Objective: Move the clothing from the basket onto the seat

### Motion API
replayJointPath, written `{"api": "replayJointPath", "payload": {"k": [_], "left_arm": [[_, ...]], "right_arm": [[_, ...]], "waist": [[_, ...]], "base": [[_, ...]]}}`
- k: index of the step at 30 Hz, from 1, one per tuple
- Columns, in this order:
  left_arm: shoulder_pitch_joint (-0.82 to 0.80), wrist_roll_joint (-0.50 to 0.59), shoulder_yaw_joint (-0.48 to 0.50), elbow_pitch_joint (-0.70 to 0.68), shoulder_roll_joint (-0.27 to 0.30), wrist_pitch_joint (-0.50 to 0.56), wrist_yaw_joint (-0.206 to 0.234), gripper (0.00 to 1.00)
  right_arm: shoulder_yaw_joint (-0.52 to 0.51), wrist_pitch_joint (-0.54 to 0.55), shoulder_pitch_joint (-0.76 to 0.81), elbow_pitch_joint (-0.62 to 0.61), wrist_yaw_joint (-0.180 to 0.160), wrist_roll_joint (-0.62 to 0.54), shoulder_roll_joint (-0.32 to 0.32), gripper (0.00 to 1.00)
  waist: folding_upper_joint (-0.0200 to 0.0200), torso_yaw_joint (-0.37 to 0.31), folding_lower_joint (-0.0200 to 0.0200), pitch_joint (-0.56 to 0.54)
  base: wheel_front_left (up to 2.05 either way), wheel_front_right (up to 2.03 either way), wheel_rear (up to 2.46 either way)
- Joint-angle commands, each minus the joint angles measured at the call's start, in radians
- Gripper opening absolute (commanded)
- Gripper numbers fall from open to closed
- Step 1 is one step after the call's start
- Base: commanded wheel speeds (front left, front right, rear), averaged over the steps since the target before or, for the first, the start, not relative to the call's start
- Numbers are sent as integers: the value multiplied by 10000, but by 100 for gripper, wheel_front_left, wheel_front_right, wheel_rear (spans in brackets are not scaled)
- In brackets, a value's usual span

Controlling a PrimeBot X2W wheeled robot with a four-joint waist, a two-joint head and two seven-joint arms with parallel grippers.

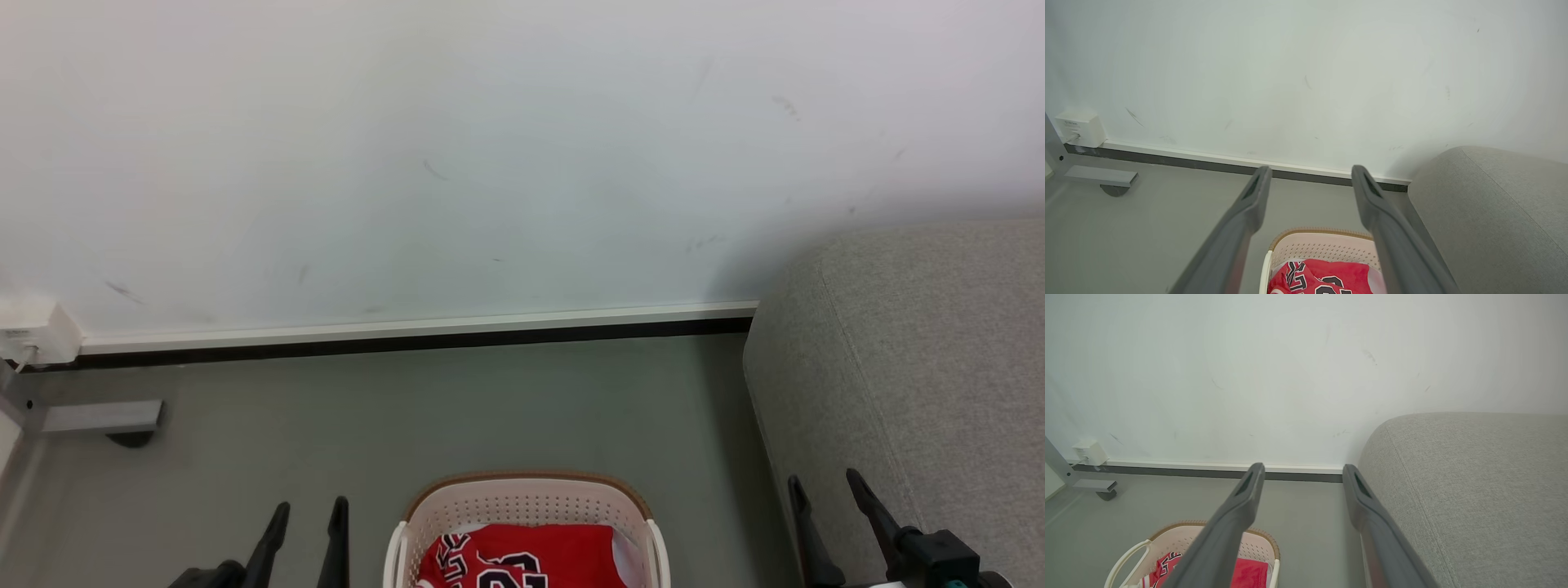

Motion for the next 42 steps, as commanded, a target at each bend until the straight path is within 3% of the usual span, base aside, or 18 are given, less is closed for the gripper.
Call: {"api": "replayJointPath", "payload": {"k": [1,17,26,42], "left_arm": [[16,20,4,-21,67,-7,15,100],[-97,136,-133,14,67,-7,14,100],[-941,376,-545,213,114,-7,14,100],[-4364,1001,-3150,3280,882,-7,15,100]], "right_arm": [[5,-32,95,3,-17,91,-61,100],[69,-32,-104,-8,-17,94,-60,100],[-3,-19,-552,-276,-17,-90,-58,100],[-251,-18,-1955,-1553,-17,-857,-52,100]], "waist": [[0,-2,0,7],[0,-197,0,200],[0,-518,0,1124],[0,-786,0,4108]], "base": [[0,0,0],[0,0,0],[0,0,0],[0,0,0]]}}
